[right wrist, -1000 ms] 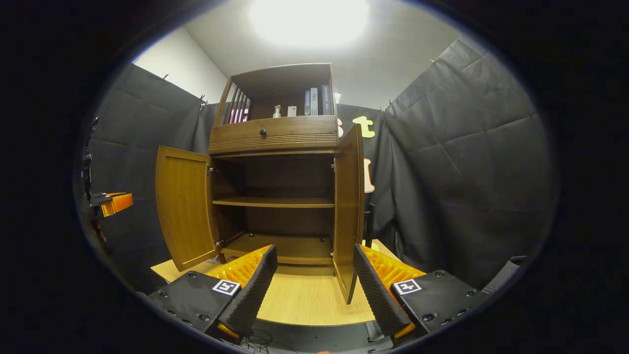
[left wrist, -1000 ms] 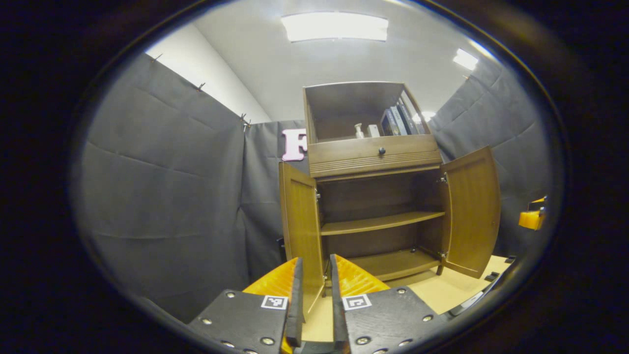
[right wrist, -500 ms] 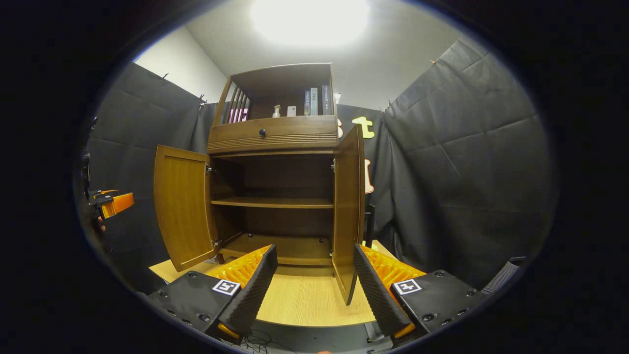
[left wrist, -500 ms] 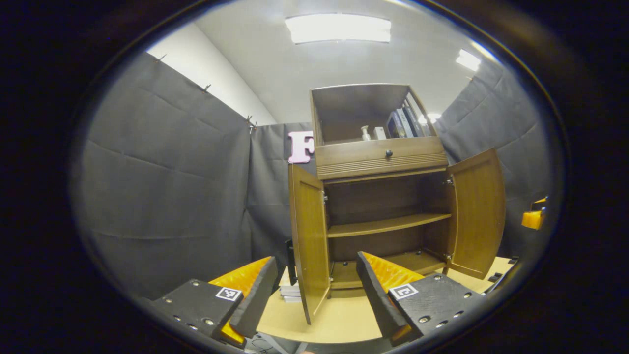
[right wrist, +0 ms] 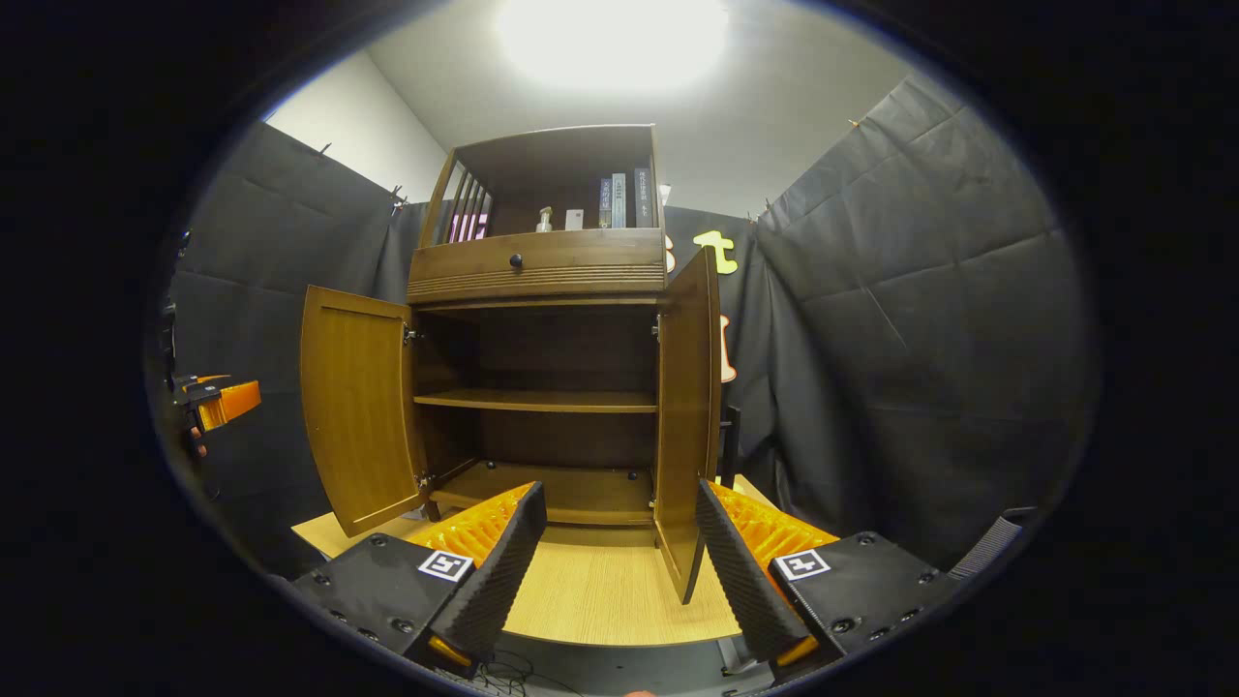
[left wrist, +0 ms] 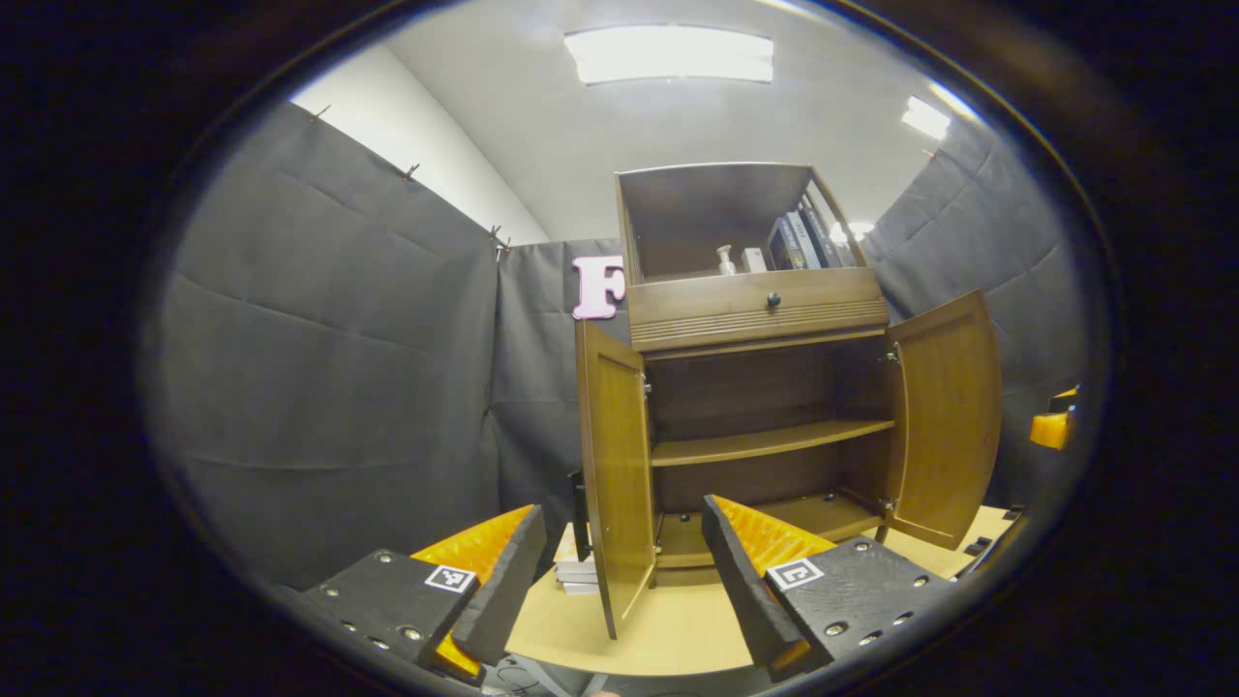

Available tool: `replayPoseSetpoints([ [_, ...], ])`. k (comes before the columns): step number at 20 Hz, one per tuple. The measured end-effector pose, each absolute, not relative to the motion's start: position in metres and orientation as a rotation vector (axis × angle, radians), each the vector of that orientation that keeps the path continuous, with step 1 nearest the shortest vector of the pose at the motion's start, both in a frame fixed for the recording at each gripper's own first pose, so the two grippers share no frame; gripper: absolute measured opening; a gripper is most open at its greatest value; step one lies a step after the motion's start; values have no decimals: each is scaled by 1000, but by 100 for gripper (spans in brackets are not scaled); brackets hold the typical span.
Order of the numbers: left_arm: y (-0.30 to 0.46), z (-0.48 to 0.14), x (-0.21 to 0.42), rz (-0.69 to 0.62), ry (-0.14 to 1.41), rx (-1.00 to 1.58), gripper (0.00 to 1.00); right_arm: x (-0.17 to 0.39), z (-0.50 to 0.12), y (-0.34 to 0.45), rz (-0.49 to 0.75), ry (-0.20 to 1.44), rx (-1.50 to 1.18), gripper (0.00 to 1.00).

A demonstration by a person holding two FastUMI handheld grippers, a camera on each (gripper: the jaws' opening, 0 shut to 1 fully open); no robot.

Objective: Open the right door of the double-door shoe cabinet with the right hand, and open the left door with the left hand.

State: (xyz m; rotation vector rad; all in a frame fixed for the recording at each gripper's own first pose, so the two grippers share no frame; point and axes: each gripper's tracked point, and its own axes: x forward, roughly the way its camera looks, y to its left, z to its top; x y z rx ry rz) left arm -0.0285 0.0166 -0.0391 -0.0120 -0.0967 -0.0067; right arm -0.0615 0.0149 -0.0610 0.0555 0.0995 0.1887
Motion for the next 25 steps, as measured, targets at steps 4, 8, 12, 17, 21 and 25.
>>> replayPoseSetpoints([
  [4,14,-38,-30,-10,-99,-12,95,-63,-60,14,188,96,49,97],
  [8,12,-38,-33,-12,-100,0,95,-64,-58,13,191,93,49,97],
  [12,9,-35,-31,-20,-102,8,95,-63,-57,14,193,88,47,98],
  [17,8,-33,-34,-22,-106,11,95,-61,-55,16,198,84,46,98],
  [21,8,-34,-33,-20,-102,12,95,-60,-57,16,198,85,50,97],
  [25,9,-35,-32,-18,-100,12,95,-58,-57,15,196,84,50,98],
])
